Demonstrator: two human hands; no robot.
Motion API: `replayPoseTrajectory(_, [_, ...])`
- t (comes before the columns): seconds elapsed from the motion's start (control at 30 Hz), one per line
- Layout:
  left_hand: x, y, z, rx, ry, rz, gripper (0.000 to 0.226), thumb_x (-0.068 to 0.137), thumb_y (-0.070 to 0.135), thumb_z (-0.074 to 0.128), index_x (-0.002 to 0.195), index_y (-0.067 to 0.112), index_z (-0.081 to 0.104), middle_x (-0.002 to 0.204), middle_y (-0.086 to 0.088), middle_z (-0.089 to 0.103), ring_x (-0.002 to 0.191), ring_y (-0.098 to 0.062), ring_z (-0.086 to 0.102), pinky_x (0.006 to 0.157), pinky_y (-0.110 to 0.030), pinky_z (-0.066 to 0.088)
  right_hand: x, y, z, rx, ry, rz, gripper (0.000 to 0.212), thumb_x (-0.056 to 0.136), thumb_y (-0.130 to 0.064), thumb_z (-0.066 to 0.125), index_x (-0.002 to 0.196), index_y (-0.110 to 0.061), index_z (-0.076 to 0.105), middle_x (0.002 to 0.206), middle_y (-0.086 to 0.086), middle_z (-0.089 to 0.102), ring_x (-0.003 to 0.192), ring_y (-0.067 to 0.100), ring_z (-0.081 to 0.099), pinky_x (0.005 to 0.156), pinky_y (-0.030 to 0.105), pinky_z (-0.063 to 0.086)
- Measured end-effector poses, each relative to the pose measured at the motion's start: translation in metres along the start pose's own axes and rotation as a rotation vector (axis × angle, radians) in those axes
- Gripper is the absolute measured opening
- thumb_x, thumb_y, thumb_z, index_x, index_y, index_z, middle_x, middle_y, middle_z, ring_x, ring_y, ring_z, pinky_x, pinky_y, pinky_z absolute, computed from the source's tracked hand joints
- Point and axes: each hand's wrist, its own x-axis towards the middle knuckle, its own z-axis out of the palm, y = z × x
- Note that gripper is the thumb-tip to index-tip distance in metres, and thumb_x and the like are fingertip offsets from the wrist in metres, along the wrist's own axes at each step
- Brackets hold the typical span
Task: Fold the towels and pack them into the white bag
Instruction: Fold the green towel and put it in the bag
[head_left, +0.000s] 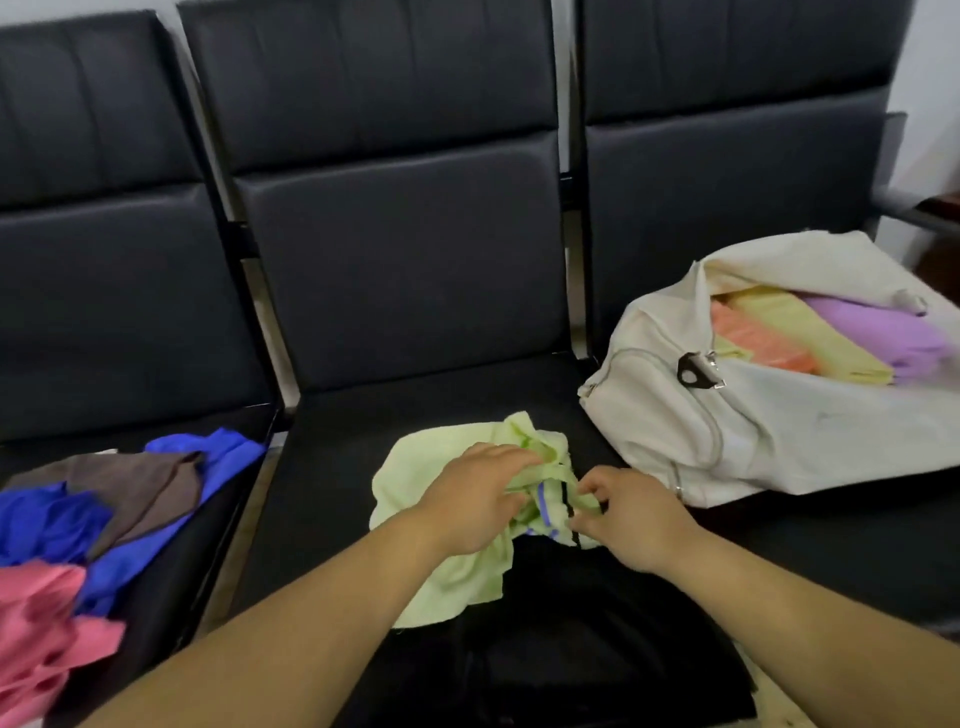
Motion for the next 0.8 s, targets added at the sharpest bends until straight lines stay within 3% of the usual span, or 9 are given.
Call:
replayPoseTrajectory(0.1, [0.024, 0.002, 0.014, 0.028, -0.064, 0.020, 0.049, 0.099, 0.025, 0.059, 0.145, 0.034, 0.048, 0.140, 0.006, 0.057, 0.132, -0.014, 0.043, 0.109, -0.029, 0.036, 0.007, 0.008, 0.005, 0.025, -0.002, 0.013, 0.035, 0.086, -0.029, 0.074, 0.117, -0.028, 0.057, 0.088, -0.009, 0.064, 0.081, 0.008, 0.061, 0.070, 0.024, 0.051])
replayPoseTrajectory(0.17, [0.031, 0.001, 0.023, 0.058, -0.094, 0.003, 0.035, 0.097, 0.025, 0.059, 0.131, 0.034, 0.055, 0.122, 0.007, 0.063, 0.118, -0.019, 0.054, 0.097, -0.031, 0.044, 0.012, 0.012, 0.001, 0.092, 0.010, 0.030, 0.032, 0.084, -0.024, 0.075, 0.112, -0.027, 0.060, 0.080, -0.009, 0.060, 0.072, 0.005, 0.058, 0.063, 0.020, 0.048])
replayPoseTrajectory(0.23, [0.032, -0.002, 0.025, 0.010, -0.054, -0.047, 0.022, 0.096, 0.027, 0.061, 0.117, 0.034, 0.055, 0.104, 0.011, 0.064, 0.100, -0.019, 0.061, 0.086, -0.032, 0.049, 0.015, 0.012, -0.007, 0.211, -0.012, 0.034, 0.030, 0.081, -0.019, 0.079, 0.105, -0.027, 0.064, 0.081, -0.005, 0.065, 0.071, 0.008, 0.061, 0.065, 0.023, 0.052])
replayPoseTrajectory(0.37, [0.010, -0.005, -0.007, -0.267, 0.030, -0.145, 0.024, 0.095, 0.031, 0.067, 0.113, 0.041, 0.055, 0.091, 0.008, 0.063, 0.077, -0.012, 0.066, 0.062, -0.029, 0.052, 0.013, 0.003, -0.028, 0.486, -0.050, -0.029, 0.021, 0.083, -0.007, 0.076, 0.095, -0.024, 0.072, 0.082, 0.002, 0.071, 0.075, 0.013, 0.064, 0.071, 0.025, 0.051])
replayPoseTrajectory(0.43, [-0.013, -0.004, -0.035, -0.324, 0.065, -0.143, 0.031, 0.097, 0.026, 0.066, 0.118, 0.045, 0.054, 0.095, 0.008, 0.061, 0.077, -0.012, 0.068, 0.069, -0.038, 0.057, 0.009, -0.007, -0.038, 0.688, -0.106, -0.094, 0.021, 0.087, 0.000, 0.071, 0.092, -0.020, 0.073, 0.081, 0.004, 0.069, 0.076, 0.017, 0.061, 0.074, 0.031, 0.049])
replayPoseTrajectory(0.5, [-0.038, -0.003, -0.063, -0.246, 0.060, -0.115, 0.038, 0.097, 0.025, 0.065, 0.120, 0.051, 0.050, 0.100, 0.014, 0.058, 0.076, -0.013, 0.066, 0.073, -0.036, 0.058, 0.004, -0.023, -0.045, 0.807, -0.137, -0.182, 0.024, 0.090, 0.004, 0.066, 0.093, -0.019, 0.073, 0.083, 0.009, 0.067, 0.078, 0.020, 0.061, 0.074, 0.032, 0.049])
replayPoseTrajectory(0.63, [-0.083, 0.004, -0.101, -0.234, 0.060, -0.074, 0.043, 0.097, 0.024, 0.066, 0.121, 0.054, 0.048, 0.113, 0.021, 0.057, 0.065, -0.012, 0.057, 0.071, -0.035, 0.057, -0.011, -0.056, -0.057, 0.787, -0.162, -0.349, 0.017, 0.092, 0.004, 0.064, 0.097, -0.012, 0.069, 0.077, 0.011, 0.056, 0.071, 0.021, 0.051, 0.067, 0.025, 0.045])
replayPoseTrajectory(0.7, [-0.099, 0.005, -0.107, -0.308, 0.083, -0.083, 0.042, 0.096, 0.022, 0.068, 0.120, 0.053, 0.051, 0.105, 0.013, 0.066, 0.077, -0.019, 0.064, 0.075, -0.040, 0.057, -0.015, -0.067, -0.060, 0.702, -0.146, -0.410, 0.015, 0.092, 0.001, 0.067, 0.094, -0.014, 0.070, 0.072, 0.007, 0.050, 0.067, 0.018, 0.048, 0.063, 0.021, 0.044])
replayPoseTrajectory(0.8, [-0.115, 0.000, -0.104, -0.356, 0.126, -0.125, 0.043, 0.097, 0.023, 0.067, 0.121, 0.056, 0.052, 0.088, 0.006, 0.069, 0.079, -0.014, 0.066, 0.079, -0.041, 0.057, -0.015, -0.080, -0.054, 0.651, -0.146, -0.435, 0.017, 0.091, -0.003, 0.069, 0.090, -0.019, 0.072, 0.066, -0.001, 0.049, 0.065, 0.013, 0.048, 0.064, 0.020, 0.046])
